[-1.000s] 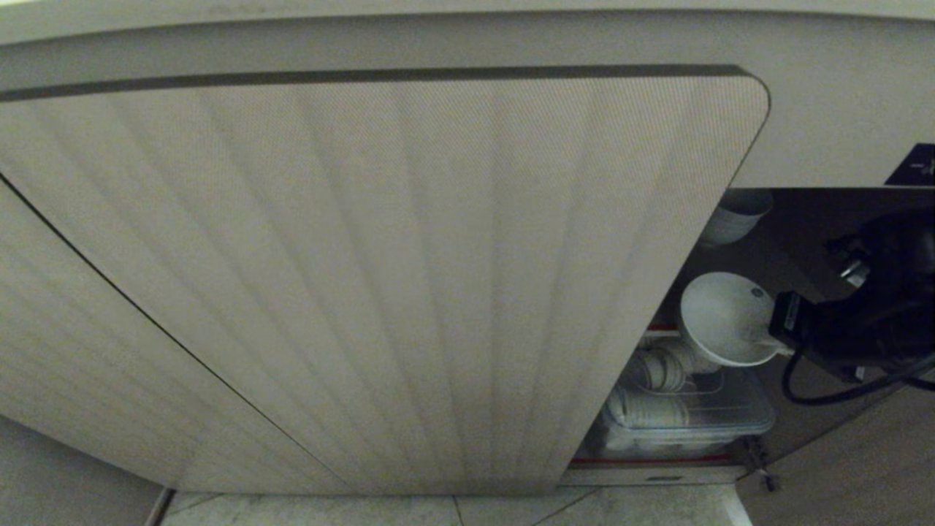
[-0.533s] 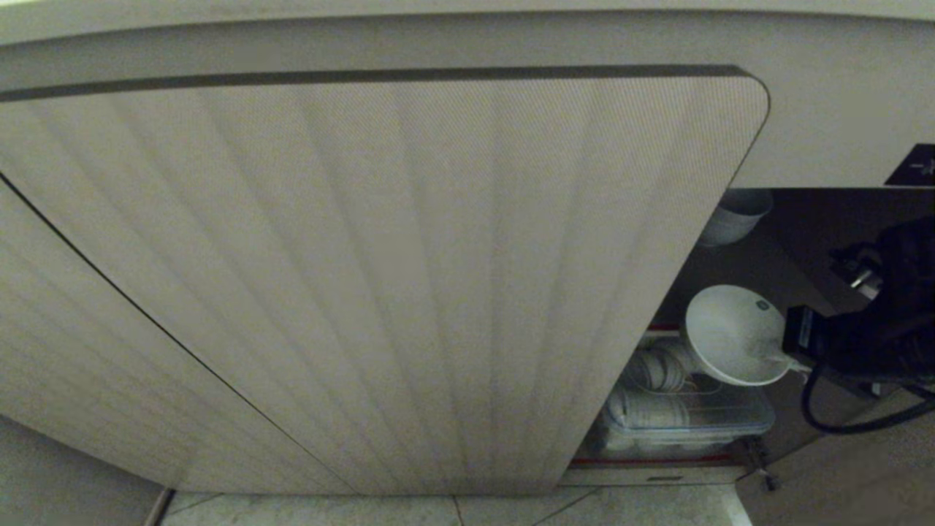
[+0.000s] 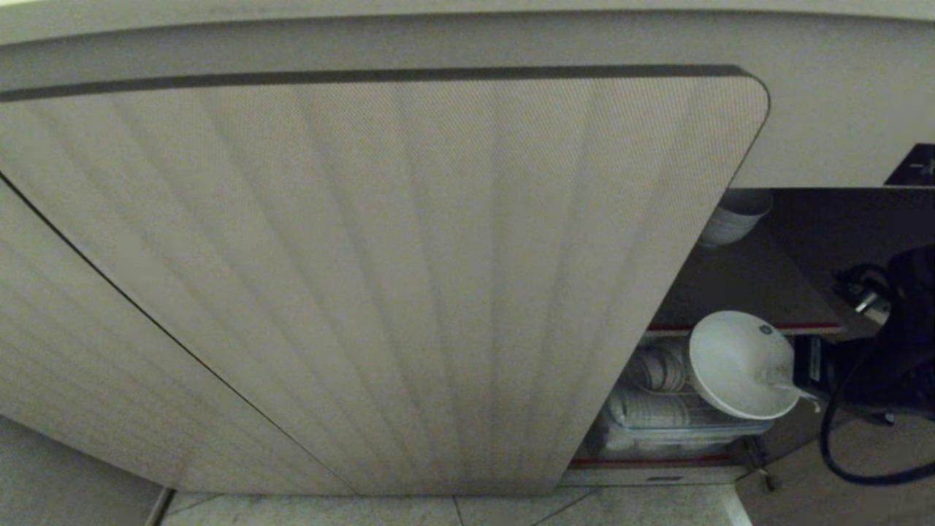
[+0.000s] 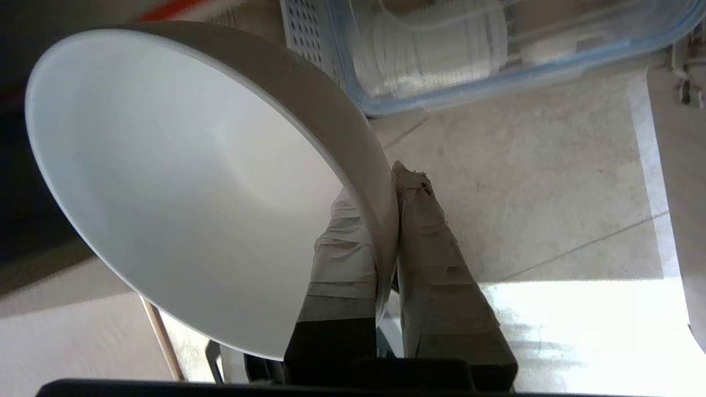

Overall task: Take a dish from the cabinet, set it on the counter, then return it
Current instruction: Place it on the table

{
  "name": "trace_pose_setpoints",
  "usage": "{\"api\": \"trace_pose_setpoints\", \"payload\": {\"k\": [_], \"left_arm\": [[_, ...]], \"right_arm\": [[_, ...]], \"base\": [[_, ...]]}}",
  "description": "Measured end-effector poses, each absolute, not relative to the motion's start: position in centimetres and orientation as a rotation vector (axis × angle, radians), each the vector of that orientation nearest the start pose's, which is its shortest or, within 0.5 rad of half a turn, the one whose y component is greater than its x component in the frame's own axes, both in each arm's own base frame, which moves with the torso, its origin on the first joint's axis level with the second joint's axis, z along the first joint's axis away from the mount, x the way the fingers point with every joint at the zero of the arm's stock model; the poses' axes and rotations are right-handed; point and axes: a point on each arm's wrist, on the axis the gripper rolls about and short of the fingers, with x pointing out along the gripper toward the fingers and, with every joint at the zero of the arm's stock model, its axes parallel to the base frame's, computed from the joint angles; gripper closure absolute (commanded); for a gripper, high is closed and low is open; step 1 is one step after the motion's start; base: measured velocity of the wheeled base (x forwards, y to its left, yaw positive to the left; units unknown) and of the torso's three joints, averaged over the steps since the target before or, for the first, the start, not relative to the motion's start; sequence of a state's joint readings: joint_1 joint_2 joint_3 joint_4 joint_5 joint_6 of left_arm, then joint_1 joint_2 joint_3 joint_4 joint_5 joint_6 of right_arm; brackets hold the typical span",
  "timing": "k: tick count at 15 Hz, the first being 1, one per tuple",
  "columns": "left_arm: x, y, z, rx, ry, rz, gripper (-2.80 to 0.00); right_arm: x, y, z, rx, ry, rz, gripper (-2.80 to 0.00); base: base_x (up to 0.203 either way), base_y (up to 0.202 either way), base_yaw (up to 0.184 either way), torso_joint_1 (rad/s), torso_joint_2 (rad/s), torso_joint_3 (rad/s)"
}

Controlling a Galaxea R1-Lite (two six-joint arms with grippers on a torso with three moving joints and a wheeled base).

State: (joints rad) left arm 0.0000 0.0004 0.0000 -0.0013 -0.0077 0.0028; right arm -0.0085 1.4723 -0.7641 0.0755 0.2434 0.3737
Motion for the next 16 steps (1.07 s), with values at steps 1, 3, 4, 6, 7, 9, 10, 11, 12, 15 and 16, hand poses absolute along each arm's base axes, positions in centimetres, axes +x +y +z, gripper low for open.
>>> {"api": "trace_pose_setpoints", "payload": {"k": [1, 3, 4, 6, 7, 9, 10, 11, 12, 15, 16], "left_arm": [[-2.3, 0.0, 7.6, 0.003, -0.001, -0.007, 0.0], [-2.3, 0.0, 7.6, 0.003, -0.001, -0.008, 0.0], [-2.3, 0.0, 7.6, 0.003, -0.001, -0.008, 0.0], [-2.3, 0.0, 7.6, 0.003, -0.001, -0.007, 0.0], [-2.3, 0.0, 7.6, 0.003, -0.001, -0.007, 0.0], [-2.3, 0.0, 7.6, 0.003, -0.001, -0.008, 0.0], [-2.3, 0.0, 7.6, 0.003, -0.001, -0.008, 0.0], [-2.3, 0.0, 7.6, 0.003, -0.001, -0.008, 0.0], [-2.3, 0.0, 7.6, 0.003, -0.001, -0.007, 0.0], [-2.3, 0.0, 7.6, 0.003, -0.001, -0.008, 0.0], [-2.3, 0.0, 7.6, 0.003, -0.001, -0.008, 0.0]], "right_arm": [[22.1, 0.4, 16.9, 0.447, 0.817, 0.078, 0.0], [21.4, 0.4, 16.6, 0.421, 0.825, 0.092, 0.0], [21.0, 0.5, 16.5, 0.414, 0.829, 0.11, 0.0], [20.1, 0.5, 16.2, 0.42, 0.837, 0.149, 0.0], [19.7, 0.6, 16.1, 0.418, 0.839, 0.154, 0.0], [18.8, 0.6, 15.7, 0.399, 0.847, 0.164, 0.0], [18.3, 0.6, 15.5, 0.389, 0.846, 0.183, 0.0], [17.8, 0.7, 15.3, 0.382, 0.843, 0.212, 0.0], [17.2, 0.8, 15.2, 0.38, 0.839, 0.241, 0.0], [15.5, 1.2, 14.5, 0.378, 0.85, 0.288, 0.0], [14.9, 1.4, 14.3, 0.374, 0.853, 0.303, 0.0]], "base": [[0.0, 0.0, 0.0, 0.0, 0.0, 0.0], [0.0, 0.0, 0.0, 0.0, 0.0, 0.0], [0.0, 0.0, 0.0, 0.0, 0.0, 0.0], [0.0, 0.0, 0.0, 0.0, 0.0, 0.0], [0.0, 0.0, 0.0, 0.0, 0.0, 0.0], [0.0, 0.0, 0.0, 0.0, 0.0, 0.0], [0.0, 0.0, 0.0, 0.0, 0.0, 0.0], [0.0, 0.0, 0.0, 0.0, 0.0, 0.0], [0.0, 0.0, 0.0, 0.0, 0.0, 0.0], [0.0, 0.0, 0.0, 0.0, 0.0, 0.0], [0.0, 0.0, 0.0, 0.0, 0.0, 0.0]]}}
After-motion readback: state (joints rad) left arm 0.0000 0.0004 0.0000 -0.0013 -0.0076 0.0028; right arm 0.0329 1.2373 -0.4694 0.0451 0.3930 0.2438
